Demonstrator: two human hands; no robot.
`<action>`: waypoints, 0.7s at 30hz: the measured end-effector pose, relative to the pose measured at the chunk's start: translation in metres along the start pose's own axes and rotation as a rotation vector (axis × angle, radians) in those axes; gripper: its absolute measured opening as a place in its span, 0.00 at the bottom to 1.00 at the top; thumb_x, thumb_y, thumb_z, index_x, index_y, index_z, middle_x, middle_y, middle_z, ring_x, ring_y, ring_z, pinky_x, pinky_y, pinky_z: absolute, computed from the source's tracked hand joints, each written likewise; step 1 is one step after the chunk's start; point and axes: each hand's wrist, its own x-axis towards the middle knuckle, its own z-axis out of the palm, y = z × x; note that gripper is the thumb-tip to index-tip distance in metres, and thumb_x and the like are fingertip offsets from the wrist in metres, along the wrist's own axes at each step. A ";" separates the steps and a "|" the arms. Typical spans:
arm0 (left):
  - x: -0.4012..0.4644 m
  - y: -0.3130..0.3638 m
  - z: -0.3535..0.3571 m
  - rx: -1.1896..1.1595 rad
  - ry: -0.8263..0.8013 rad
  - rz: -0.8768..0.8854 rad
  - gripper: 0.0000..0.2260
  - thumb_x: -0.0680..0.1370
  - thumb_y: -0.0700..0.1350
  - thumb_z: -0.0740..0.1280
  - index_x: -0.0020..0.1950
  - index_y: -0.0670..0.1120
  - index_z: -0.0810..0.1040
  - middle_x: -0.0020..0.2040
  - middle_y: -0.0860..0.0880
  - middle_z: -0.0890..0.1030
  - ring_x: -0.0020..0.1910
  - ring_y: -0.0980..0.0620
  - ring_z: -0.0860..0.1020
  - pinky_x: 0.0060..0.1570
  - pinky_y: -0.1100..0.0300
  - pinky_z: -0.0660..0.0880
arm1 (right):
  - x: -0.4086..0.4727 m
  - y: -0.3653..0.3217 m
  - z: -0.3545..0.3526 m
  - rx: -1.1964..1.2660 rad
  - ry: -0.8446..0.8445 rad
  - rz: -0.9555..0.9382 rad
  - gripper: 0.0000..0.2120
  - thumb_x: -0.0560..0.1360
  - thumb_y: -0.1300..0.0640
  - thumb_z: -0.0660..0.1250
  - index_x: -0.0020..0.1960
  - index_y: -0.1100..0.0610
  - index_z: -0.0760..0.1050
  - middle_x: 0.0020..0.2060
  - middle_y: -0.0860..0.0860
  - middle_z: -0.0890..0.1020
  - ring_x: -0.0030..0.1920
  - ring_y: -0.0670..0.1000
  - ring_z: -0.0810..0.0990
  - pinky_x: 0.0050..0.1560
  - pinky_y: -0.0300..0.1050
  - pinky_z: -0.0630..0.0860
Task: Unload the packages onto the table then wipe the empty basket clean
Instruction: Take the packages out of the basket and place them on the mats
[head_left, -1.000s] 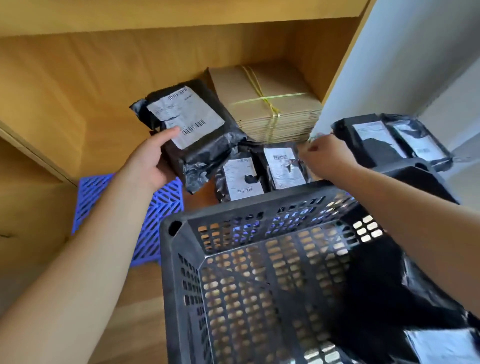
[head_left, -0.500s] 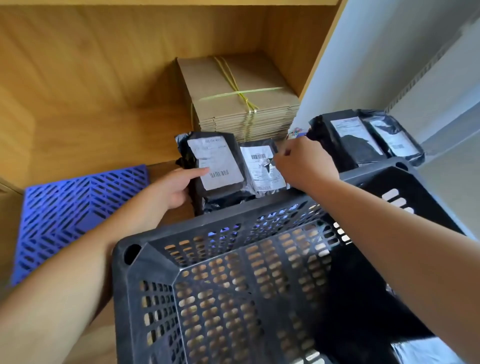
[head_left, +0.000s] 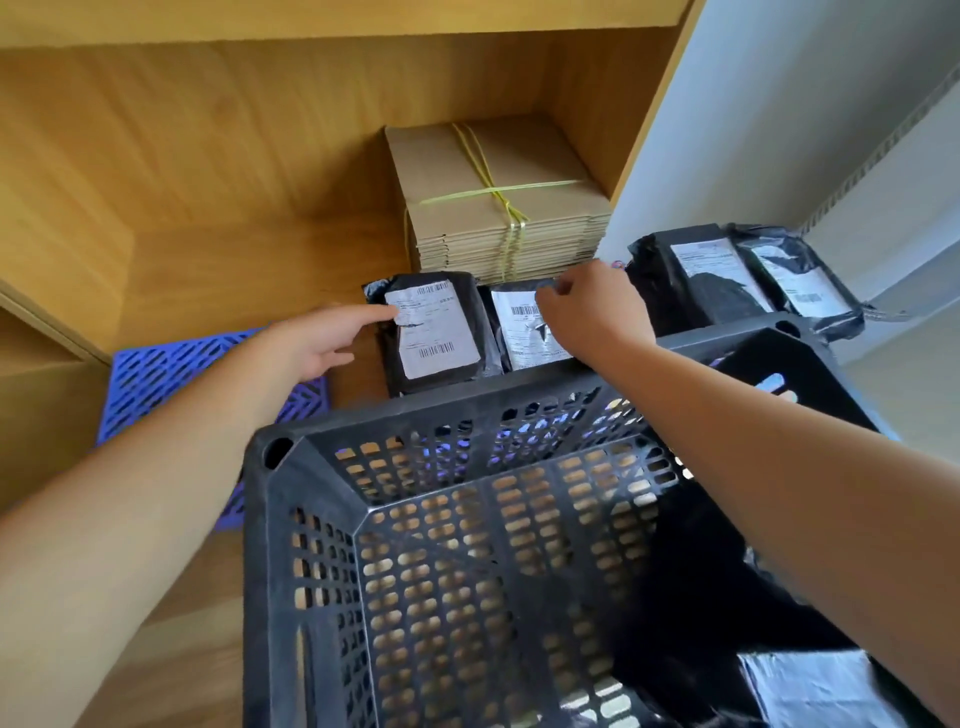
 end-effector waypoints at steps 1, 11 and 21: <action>-0.011 0.005 -0.005 0.036 0.014 0.018 0.33 0.75 0.55 0.73 0.76 0.46 0.66 0.74 0.45 0.68 0.72 0.49 0.67 0.68 0.53 0.69 | -0.003 0.000 -0.002 0.043 0.025 -0.011 0.13 0.72 0.55 0.61 0.31 0.57 0.63 0.24 0.52 0.67 0.26 0.54 0.63 0.29 0.41 0.62; -0.165 0.038 0.095 0.087 0.135 0.410 0.06 0.79 0.42 0.68 0.55 0.47 0.81 0.53 0.46 0.85 0.54 0.49 0.83 0.58 0.53 0.79 | -0.049 0.029 -0.044 0.491 0.072 -0.289 0.12 0.72 0.55 0.63 0.34 0.60 0.75 0.27 0.51 0.77 0.30 0.50 0.71 0.34 0.45 0.69; -0.237 -0.013 0.279 0.536 -0.407 0.407 0.23 0.74 0.47 0.75 0.68 0.50 0.76 0.63 0.55 0.79 0.58 0.64 0.77 0.60 0.73 0.71 | -0.152 0.232 -0.141 0.263 -0.159 -0.401 0.05 0.75 0.61 0.69 0.46 0.55 0.83 0.40 0.49 0.84 0.44 0.44 0.80 0.47 0.31 0.71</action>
